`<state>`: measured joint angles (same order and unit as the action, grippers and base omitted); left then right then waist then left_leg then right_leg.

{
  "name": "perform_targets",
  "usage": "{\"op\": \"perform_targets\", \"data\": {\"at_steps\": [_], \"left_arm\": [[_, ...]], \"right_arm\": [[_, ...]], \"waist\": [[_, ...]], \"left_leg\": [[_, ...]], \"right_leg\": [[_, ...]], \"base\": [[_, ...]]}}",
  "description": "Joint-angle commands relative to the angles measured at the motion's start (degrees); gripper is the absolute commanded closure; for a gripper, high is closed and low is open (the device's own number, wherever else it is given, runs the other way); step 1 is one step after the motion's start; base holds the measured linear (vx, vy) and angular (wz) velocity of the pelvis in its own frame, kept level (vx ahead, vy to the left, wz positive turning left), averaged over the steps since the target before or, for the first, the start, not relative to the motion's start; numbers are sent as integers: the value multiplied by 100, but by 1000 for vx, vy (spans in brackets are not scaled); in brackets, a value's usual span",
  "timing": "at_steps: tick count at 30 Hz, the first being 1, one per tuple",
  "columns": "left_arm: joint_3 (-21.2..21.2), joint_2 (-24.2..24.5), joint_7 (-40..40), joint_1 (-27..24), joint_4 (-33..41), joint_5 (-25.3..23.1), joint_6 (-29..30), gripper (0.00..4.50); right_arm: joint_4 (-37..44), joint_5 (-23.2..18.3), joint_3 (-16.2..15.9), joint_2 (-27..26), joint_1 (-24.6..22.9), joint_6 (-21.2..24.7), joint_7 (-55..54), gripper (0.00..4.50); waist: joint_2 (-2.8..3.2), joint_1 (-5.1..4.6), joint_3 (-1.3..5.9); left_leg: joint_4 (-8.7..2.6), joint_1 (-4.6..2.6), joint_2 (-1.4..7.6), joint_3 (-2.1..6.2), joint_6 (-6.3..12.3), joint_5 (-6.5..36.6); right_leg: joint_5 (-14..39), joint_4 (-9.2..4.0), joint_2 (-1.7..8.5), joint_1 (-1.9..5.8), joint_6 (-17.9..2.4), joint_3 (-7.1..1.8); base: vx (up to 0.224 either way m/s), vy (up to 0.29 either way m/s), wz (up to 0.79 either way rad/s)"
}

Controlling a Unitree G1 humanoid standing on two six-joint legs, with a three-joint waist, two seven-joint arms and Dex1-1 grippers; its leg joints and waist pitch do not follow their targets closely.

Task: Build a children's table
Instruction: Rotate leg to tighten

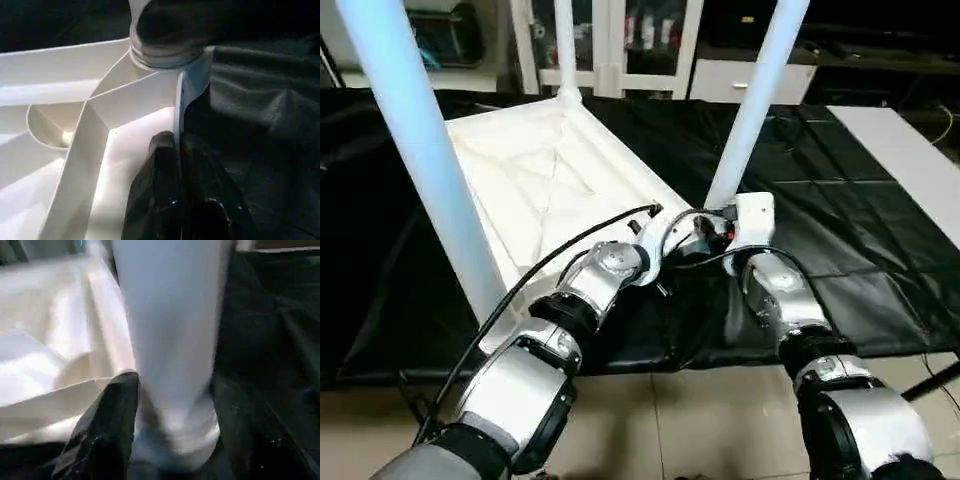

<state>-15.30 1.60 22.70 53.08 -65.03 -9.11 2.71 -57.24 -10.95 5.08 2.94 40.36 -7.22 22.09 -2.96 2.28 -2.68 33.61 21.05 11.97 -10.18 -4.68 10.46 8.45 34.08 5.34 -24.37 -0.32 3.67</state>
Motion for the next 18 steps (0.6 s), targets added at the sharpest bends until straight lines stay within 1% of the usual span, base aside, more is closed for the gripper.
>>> {"op": "perform_targets", "data": {"at_steps": [1,2,3,4,5,6,7,9,10,11,12,13,14,15,16,17,18], "left_arm": [[352,31,-536,165,64,92,-415,450],[307,32,-395,156,39,69,-544,450],[285,30,-321,151,27,60,-597,450],[221,21,-101,139,-17,33,-726,450],[216,21,-84,138,-21,31,-735,450],[146,24,29,133,-56,-22,-865,450],[146,24,29,133,-56,-22,-865,450],[103,27,84,137,-92,-58,-952,450],[-52,42,405,182,-189,-161,-1336,450],[-123,43,522,199,-227,-207,-1516,450],[-171,40,586,208,-251,-237,-1631,450],[-200,22,724,211,-264,-233,-1792,450],[-200,22,724,211,-264,-233,-1792,450],[-201,4,795,216,-285,-235,-1893,450],[-218,-14,898,226,-294,-241,-2106,450],[-209,-30,904,244,-301,-255,-2339,450],[-200,-40,884,255,-304,-268,-2483,450]], "right_arm": [[131,-28,-319,-236,-106,-21,582,182],[293,-54,-351,-172,-204,-40,638,179],[372,-45,-372,-134,-256,-56,645,173],[569,41,-425,-18,-389,-134,612,146],[583,50,-428,-9,-398,-142,608,140],[815,111,-453,100,-537,-175,540,140],[815,111,-453,100,-537,-175,540,131],[953,166,-448,165,-622,-198,513,131],[1803,220,-442,461,-1159,-133,420,131],[2176,209,-376,549,-1406,-77,404,131],[2416,201,-321,597,-1566,-36,405,131],[2654,166,-250,629,-1739,43,399,131],[2654,166,-250,629,-1739,43,399,131],[2794,155,-192,639,-1843,94,428,131],[3021,117,-127,645,-2015,143,433,131],[3255,78,-94,656,-2199,214,406,131],[3398,52,-80,662,-2312,256,385,131]], "waist": [[-61,28,393],[-60,-5,409],[-32,0,432],[-28,35,431],[-29,42,431],[26,58,414],[9,67,420],[6,89,424],[101,99,411],[69,143,418],[56,178,418],[35,204,417],[24,209,401],[33,229,391],[45,236,379],[33,246,363],[30,252,363]], "left_leg": [[-385,101,60,10,685,1059],[-385,112,59,26,612,1046],[-366,94,57,30,544,934],[-342,0,73,1,569,877],[-326,-20,71,-17,593,802],[-328,-14,68,-29,659,713],[-324,-9,68,-35,690,661],[-319,-18,66,-41,732,638],[-323,-31,60,-40,716,648],[-312,-82,67,-54,726,621],[-310,-85,61,-54,760,581],[-312,-52,52,-56,788,592],[-319,-36,40,-58,792,661],[-333,-46,50,-59,716,893],[-349,-56,58,-54,616,1104],[-355,-86,64,-62,546,1295],[-365,-87,71,-57,529,1328]], "right_leg": [[1210,-348,270,435,-1139,-139],[1299,-345,279,449,-1106,-132],[1226,-350,274,428,-1100,-134],[976,-351,254,354,-1237,-153],[776,-322,244,343,-1343,-163],[533,-289,229,336,-1487,-169],[435,-279,226,350,-1501,-163],[344,-268,231,357,-1541,-168],[326,-296,218,348,-1507,-175],[193,-290,210,339,-1459,-186],[98,-291,202,347,-1456,-192],[96,-277,206,373,-1453,-195],[250,-307,202,377,-1413,-194],[685,-348,228,359,-1339,-189],[1103,-398,232,344,-1238,-185],[1393,-444,224,300,-1132,-191],[1470,-453,225,303,-1082,-193]], "base": [[0,0,0],[-37,-17,-18],[0,0,0],[0,0,0],[0,0,0],[0,0,0],[0,0,0],[0,0,0],[0,0,0],[0,0,0],[0,0,0],[0,0,0],[0,0,0],[0,0,0],[0,0,0],[0,0,0],[0,0,0]]}}
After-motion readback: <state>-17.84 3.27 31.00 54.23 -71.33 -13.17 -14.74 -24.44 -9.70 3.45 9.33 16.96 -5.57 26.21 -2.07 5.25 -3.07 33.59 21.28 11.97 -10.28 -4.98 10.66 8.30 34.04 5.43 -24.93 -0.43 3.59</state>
